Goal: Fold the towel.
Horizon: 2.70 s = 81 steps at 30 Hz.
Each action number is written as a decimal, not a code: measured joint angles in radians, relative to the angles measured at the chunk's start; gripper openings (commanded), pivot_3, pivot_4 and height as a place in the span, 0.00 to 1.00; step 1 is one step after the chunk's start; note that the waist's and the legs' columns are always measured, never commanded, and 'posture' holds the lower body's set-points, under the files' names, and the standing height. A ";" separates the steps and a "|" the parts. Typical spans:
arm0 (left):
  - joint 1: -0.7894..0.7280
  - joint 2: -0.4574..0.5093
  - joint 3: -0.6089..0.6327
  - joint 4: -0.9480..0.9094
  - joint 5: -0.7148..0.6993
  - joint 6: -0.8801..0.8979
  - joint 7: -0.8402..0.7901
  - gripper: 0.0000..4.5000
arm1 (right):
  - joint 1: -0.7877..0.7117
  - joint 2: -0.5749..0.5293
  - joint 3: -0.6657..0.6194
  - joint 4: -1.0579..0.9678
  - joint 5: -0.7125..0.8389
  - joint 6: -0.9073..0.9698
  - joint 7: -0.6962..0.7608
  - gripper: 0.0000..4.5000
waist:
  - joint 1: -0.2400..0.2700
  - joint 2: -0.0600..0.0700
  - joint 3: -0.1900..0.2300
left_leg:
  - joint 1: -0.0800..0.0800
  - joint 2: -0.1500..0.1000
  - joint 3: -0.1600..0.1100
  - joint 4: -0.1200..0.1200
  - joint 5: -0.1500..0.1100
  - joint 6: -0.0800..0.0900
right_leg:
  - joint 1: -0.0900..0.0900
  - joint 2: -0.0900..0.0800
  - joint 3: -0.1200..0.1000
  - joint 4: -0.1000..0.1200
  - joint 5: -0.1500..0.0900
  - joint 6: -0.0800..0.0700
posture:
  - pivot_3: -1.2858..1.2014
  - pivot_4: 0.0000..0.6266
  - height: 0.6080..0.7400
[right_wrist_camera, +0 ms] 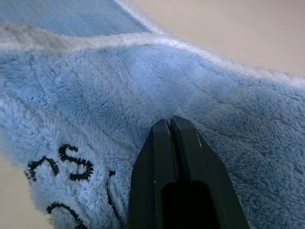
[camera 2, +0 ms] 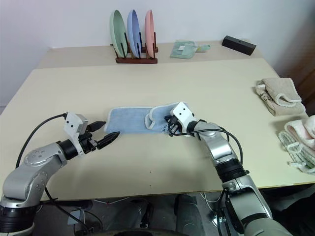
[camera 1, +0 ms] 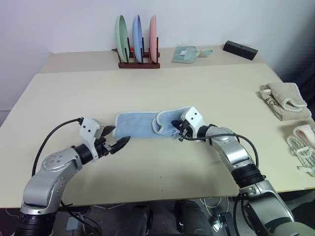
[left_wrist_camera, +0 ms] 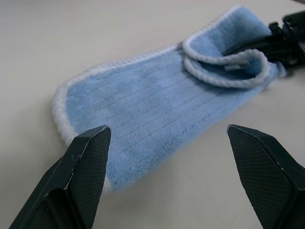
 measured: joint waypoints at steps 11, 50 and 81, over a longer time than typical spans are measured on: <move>0.117 -0.267 0.149 -0.169 -0.308 0.281 0.368 1.00 | -0.049 -0.074 -0.114 -0.198 0.064 0.026 0.070 0.96 | 0.002 0.000 0.000 | 0.000 0.000 0.000 0.000 0.000 0.000 | 0.000 0.000 0.000 0.000 0.000 0.000 | 0.52 0.24 1.00; -0.234 -0.284 0.282 0.261 -0.786 0.167 0.941 0.00 | 0.034 -0.073 -0.108 -0.357 0.043 0.035 0.037 0.97 | 0.026 -0.001 0.000 | 0.011 0.001 -0.001 -0.001 0.000 -0.001 | 0.012 0.002 0.000 -0.003 0.000 0.000 | 0.52 0.24 1.00; -0.532 0.024 -0.397 0.308 -0.159 0.277 0.223 0.06 | 0.063 -0.090 -0.095 -0.348 0.015 0.027 0.023 0.97 | 0.002 -0.002 0.002 | 0.009 0.002 -0.002 -0.009 0.000 -0.001 | 0.011 0.003 -0.001 -0.011 0.000 0.000 | 0.52 0.24 1.00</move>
